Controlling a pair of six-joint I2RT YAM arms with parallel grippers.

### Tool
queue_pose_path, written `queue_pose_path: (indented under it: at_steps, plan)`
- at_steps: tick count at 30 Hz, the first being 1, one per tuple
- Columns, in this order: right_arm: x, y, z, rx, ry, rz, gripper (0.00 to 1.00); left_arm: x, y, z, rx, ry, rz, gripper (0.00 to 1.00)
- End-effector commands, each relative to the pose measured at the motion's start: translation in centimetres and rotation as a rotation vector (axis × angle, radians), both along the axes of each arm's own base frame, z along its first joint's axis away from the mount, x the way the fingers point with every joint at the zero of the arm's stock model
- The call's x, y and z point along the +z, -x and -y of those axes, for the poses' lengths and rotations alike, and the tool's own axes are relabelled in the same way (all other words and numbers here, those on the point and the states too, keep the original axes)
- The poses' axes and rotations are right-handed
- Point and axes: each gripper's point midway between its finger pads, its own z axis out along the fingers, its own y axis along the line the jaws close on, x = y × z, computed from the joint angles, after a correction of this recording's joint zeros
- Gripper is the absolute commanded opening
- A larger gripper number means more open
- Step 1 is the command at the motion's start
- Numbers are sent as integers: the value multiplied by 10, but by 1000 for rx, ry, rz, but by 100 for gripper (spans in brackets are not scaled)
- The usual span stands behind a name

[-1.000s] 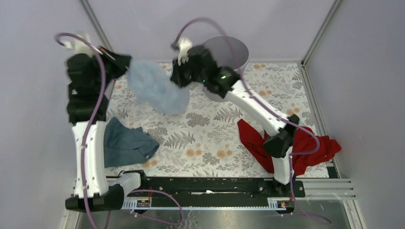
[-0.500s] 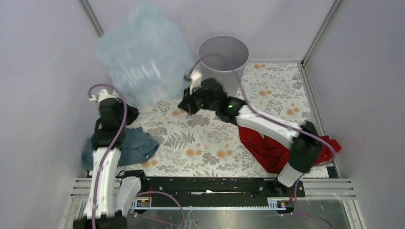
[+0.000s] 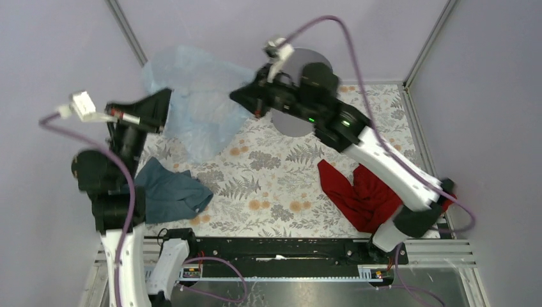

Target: Put the trash bags into the trash bin

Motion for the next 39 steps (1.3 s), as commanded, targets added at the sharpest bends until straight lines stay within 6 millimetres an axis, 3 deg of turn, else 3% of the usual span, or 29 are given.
queue_pose_path:
  at_steps: [1, 4, 5, 6, 8, 10, 13, 16, 18, 20, 21, 23, 25, 26, 28, 30, 32, 34, 37, 39]
  plan:
    - [-35, 18, 24, -21, 15, 30, 0, -108, -12, -35, 195, 145, -261, 0]
    - [-120, 10, 25, -48, 127, -157, 0, -243, -15, -67, 399, 101, -698, 0]
    - [-148, 11, 23, -41, 166, -222, 0, -277, -10, -76, 462, 74, -824, 0]
    - [-171, 15, 21, -20, 197, -269, 0, -301, -4, -85, 516, 50, -919, 0]
    - [-200, 15, 22, -21, 242, -318, 0, -313, -2, -92, 553, 12, -990, 0]
    - [-196, 7, 23, -43, 249, -321, 0, -270, -15, -83, 488, 6, -878, 0]
    - [-141, 0, 17, -23, 205, -235, 0, -156, -25, -50, 284, -16, -559, 0]
    - [-77, 11, 14, 41, 116, -156, 0, -40, 8, -13, 90, -46, -215, 0]
    - [-50, 25, 17, 91, 58, -126, 0, 10, 45, 7, -10, -53, 13, 0]
    - [-36, 37, 27, 106, 2, -110, 0, 11, 62, 8, -19, -29, 74, 0]
    - [-42, 38, 31, 97, -13, -109, 1, -5, 57, 3, 13, -28, 36, 0]
    - [-72, 33, 35, 55, -16, -135, 6, -62, 28, -26, 171, 22, -166, 0]
    - [-123, 21, 35, 4, 43, -244, 5, -150, 1, -66, 389, 78, -496, 0]
    - [-157, 21, 36, -8, 114, -347, 0, -195, -6, -76, 451, 61, -678, 0]
    - [-203, 28, 33, 34, 200, -514, 0, -254, -21, -58, 333, -20, -951, 0]
    - [-222, 40, 31, 89, 212, -591, 0, -275, -31, -25, 117, -26, -1045, 0]
    - [-207, 39, 30, 91, 169, -558, 0, -237, -34, -7, 11, -2, -881, 0]
    - [-177, 33, 33, 75, 149, -486, 0, -167, -25, -6, 17, -10, -625, 0]
    - [-123, 29, 35, 77, 122, -375, 0, -61, 10, -3, 27, -41, -265, 0]
    - [-94, 35, 38, 103, 79, -320, 0, -26, 29, 5, -11, -54, -134, 0]
